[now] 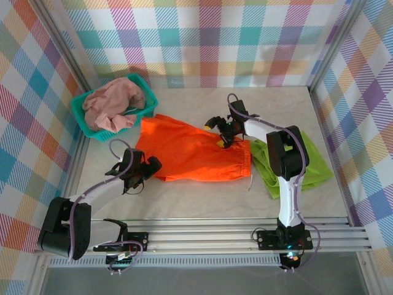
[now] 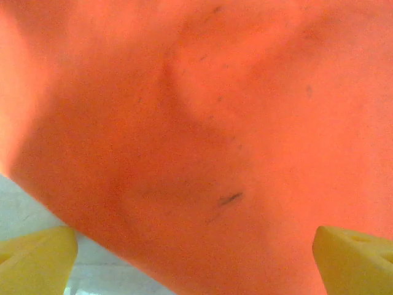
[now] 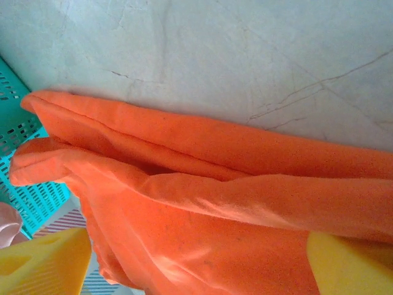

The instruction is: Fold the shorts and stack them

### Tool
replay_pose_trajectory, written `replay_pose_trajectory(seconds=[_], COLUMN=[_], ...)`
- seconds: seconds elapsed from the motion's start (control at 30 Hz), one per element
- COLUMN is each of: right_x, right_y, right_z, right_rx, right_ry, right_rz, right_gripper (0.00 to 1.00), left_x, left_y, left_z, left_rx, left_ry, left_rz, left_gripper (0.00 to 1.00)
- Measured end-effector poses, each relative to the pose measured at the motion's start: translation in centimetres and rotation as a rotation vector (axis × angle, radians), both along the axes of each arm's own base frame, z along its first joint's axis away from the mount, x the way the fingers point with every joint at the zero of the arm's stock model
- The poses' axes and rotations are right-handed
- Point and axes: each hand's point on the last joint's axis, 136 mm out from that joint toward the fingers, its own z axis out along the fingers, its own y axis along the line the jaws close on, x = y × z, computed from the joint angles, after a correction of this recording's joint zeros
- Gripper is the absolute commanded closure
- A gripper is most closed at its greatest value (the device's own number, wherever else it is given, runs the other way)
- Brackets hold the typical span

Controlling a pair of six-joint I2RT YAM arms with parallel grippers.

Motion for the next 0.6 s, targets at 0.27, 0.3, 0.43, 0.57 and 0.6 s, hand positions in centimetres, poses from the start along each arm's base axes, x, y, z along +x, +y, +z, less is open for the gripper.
replay_pose_trajectory(seconds=[0.27,0.3,0.43,0.57,0.6], right_x=[-3.4,-4.3,-8.0,-10.2,-10.7], right_y=[2.3,2.3,1.6,-0.5,-0.9], right_z=[6.1,7.6,12.8,11.8,10.9], right_rx=[0.019,0.026,0.049,0.010,-0.004], right_ry=[-0.137,-0.169,-0.293,-0.301,-0.284], right_rz=[0.112,0.123,0.160,0.150,0.149], right_gripper=[0.06,0.05,0.05,0.05,0.05], left_x=[3.0,3.8,7.2,10.1,10.6], left_y=[-0.9,-1.2,-2.5,-3.7,-4.0], left_z=[9.4,11.3,18.1,16.8,15.4], left_rx=[-0.013,-0.018,-0.036,-0.029,-0.025], left_ry=[-0.143,-0.183,-0.325,-0.293,-0.262], left_rz=[-0.039,-0.050,-0.098,-0.137,-0.144], left_gripper=[0.00,0.00,0.00,0.00,0.00])
